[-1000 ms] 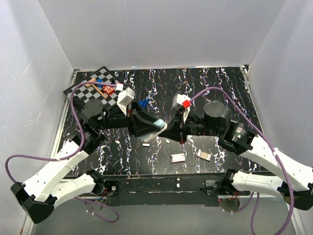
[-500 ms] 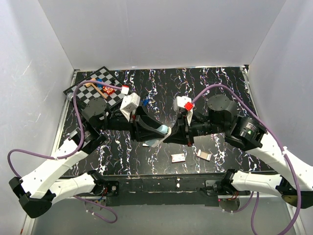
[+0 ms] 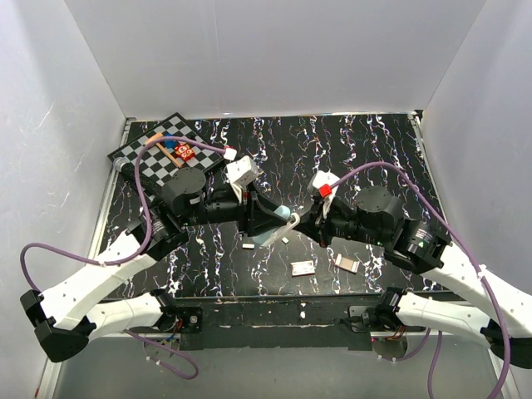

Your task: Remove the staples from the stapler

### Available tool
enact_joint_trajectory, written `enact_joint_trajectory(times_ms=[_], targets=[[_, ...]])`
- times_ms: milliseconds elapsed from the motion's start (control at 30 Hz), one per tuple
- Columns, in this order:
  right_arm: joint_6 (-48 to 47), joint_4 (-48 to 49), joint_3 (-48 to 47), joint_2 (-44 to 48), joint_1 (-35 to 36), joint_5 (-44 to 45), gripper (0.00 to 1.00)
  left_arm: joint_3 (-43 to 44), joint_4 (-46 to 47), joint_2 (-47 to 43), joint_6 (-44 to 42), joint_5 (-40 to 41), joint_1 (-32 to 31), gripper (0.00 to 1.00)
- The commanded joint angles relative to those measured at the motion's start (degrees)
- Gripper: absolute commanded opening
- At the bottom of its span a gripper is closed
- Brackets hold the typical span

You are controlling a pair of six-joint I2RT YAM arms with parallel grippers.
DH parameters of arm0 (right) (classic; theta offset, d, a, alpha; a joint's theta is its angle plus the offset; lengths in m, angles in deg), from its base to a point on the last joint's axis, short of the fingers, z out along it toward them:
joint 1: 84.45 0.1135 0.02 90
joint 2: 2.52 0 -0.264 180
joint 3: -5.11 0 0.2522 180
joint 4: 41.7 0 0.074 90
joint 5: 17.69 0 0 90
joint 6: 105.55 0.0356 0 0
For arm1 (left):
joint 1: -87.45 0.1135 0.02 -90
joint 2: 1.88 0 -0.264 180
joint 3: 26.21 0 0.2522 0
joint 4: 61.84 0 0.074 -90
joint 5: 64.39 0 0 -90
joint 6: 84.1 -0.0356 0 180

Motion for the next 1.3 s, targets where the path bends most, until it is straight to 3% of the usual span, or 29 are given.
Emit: enact_joint_trajectory(times_ms=[0, 233, 333, 867, 1100, 1267], targets=[[2.5, 6.4, 2.8, 3.3, -1.2, 16.7, 0.01, 2.9, -6.1, 0.4, -1.2, 11.6, -1.2, 0.00], [8.4, 5.1, 9.2, 6.0, -2.0, 27.9, 0.01, 11.5, -19.7, 9.0, -0.1, 40.6, -1.1, 0.00], [9.9, 5.0, 9.7, 4.4, -2.1, 28.4, 0.01, 12.9, -21.0, 13.0, -0.2, 46.8, 0.1, 0.00], [15.8, 9.7, 11.6, -7.4, -2.0, 26.6, 0.01, 4.0, -15.5, 26.6, 6.7, 52.6, 19.6, 0.00], [17.3, 11.5, 11.6, -11.0, -2.1, 25.2, 0.01, 2.6, -14.0, 33.1, 9.2, 43.5, 28.8, 0.00], [18.1, 13.0, 12.6, -11.6, -2.0, 24.3, 0.01, 2.7, -12.6, 37.0, 9.8, 43.0, 32.2, 0.00]])
